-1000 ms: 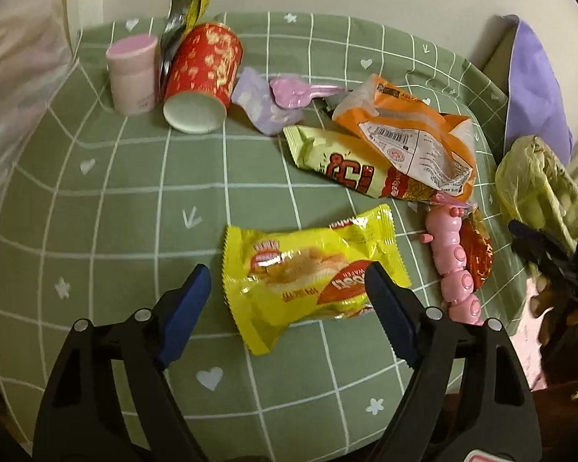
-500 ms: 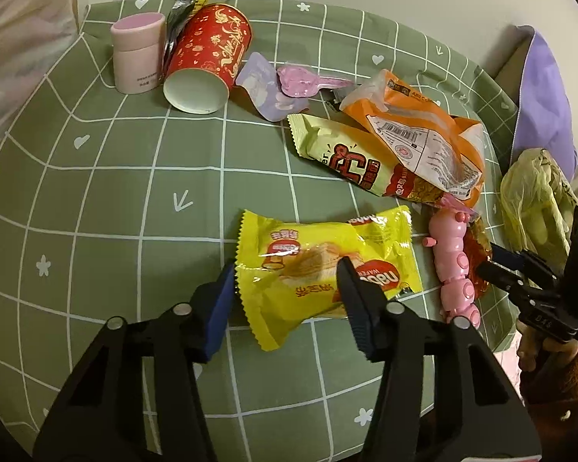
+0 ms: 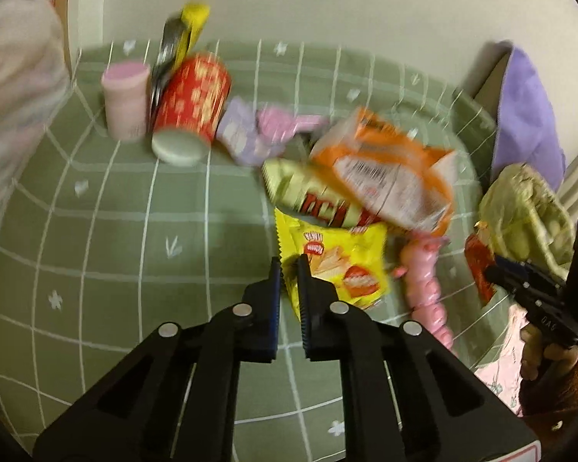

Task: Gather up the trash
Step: 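Grasp the yellow snack packet with the left tool while the right tool grasps the red wrapper, then lift the yellow packet and red wrapper and carry them over the yellow bin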

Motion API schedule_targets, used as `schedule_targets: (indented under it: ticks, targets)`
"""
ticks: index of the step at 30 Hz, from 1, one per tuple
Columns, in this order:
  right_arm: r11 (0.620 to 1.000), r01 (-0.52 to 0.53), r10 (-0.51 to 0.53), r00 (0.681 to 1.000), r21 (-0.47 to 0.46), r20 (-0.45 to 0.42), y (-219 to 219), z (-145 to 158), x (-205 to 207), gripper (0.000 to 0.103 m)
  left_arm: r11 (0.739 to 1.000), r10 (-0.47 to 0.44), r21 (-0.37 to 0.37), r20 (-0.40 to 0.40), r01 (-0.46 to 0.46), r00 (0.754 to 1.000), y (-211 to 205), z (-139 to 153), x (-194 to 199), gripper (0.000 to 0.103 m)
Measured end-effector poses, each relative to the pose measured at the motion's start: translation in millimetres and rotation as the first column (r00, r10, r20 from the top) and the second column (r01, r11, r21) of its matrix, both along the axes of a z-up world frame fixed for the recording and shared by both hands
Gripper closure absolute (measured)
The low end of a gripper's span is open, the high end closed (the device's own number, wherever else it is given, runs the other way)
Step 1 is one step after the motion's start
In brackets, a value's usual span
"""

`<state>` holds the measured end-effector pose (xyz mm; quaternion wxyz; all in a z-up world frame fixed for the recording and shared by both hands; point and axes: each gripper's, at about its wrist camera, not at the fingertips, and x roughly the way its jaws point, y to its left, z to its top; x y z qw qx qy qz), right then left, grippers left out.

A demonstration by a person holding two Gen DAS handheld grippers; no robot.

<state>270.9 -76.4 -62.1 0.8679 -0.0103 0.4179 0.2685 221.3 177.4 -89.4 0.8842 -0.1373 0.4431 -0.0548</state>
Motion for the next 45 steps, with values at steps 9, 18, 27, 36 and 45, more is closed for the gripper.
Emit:
schedule_targets:
  ticks: [9, 18, 27, 36, 45]
  targets:
    - [0.999, 0.050, -0.052, 0.994, 0.021, 0.095, -19.9, 40.5, -15.2, 0.076, 0.998, -0.064, 0.024, 0.173, 0.061, 0.983, -12.5, 62.4, 0.1, 0.101]
    - [0.996, 0.077, -0.079, 0.995, 0.033, 0.060, -28.5, 30.6, -19.0, 0.076, 0.990, -0.141, 0.030, 0.079, 0.139, 0.987, -10.7, 4.8, 1.9, 0.041]
    - [0.997, 0.068, -0.069, 0.997, 0.039, 0.021, -23.7, 17.6, -17.0, 0.076, 0.982, -0.044, 0.178, -0.083, 0.058, 0.996, -28.4, -33.5, 15.3, 0.041]
    - [0.997, 0.066, -0.066, 0.998, 0.033, 0.012, -26.0, 13.2, -17.0, 0.076, 0.999, -0.036, -0.019, 0.154, 0.040, 0.987, -3.0, 2.5, -11.5, 0.041]
    - [0.998, 0.056, -0.056, 0.998, 0.039, -0.002, -24.3, 9.6, -12.4, 0.075, 0.995, 0.077, 0.059, 0.007, -0.077, 0.997, 11.3, -33.3, -10.4, 0.041]
